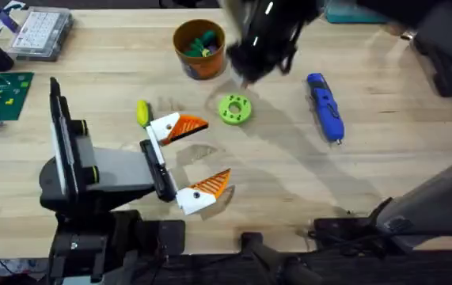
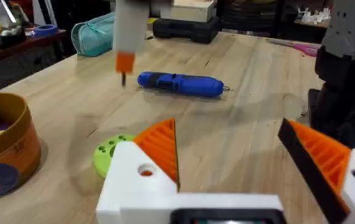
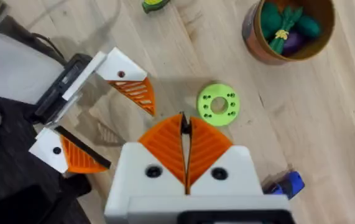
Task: Pick up the gripper from the table and insert it into the empty holder that is missing its gripper. Then pick up a screw, insert it into the mounting hole, and use the screwdriver to tighten it. Finally, clean up the table by picking up the vegetable and placing it into the bucket.
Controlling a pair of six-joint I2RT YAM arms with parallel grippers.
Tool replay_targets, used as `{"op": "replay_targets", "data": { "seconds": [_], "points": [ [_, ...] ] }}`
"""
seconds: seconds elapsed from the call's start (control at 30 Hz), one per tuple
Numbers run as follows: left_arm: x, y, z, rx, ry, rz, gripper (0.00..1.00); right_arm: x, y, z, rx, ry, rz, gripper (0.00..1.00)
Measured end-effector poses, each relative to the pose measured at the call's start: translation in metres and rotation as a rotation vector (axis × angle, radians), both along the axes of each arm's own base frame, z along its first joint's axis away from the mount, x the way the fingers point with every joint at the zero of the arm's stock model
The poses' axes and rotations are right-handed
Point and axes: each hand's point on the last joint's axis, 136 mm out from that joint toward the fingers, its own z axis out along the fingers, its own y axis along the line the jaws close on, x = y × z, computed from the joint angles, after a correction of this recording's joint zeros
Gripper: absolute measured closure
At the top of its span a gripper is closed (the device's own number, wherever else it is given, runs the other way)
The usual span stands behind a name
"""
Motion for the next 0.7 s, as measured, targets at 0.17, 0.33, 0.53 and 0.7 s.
{"op": "replay_targets", "data": {
  "seconds": [0.17,0.33,0.53,0.7],
  "points": [
    [0.0,0.0,0.0,0.0,0.0,0.0,0.011,0.001,0.0,0.068,0.062,-0.087,0.024,0.995],
    [0.0,0.0,0.0,0.0,0.0,0.0,0.011,-0.01,0.01,0.113,0.107,-0.165,0.113,0.995],
    [0.0,0.0,0.0,0.0,0.0,0.0,0.011,-0.042,0.044,0.131,0.121,-0.211,0.319,0.995],
    [0.0,0.0,0.0,0.0,0.0,0.0,0.011,-0.071,0.068,0.131,0.112,-0.219,0.477,0.995]
  ]
}}
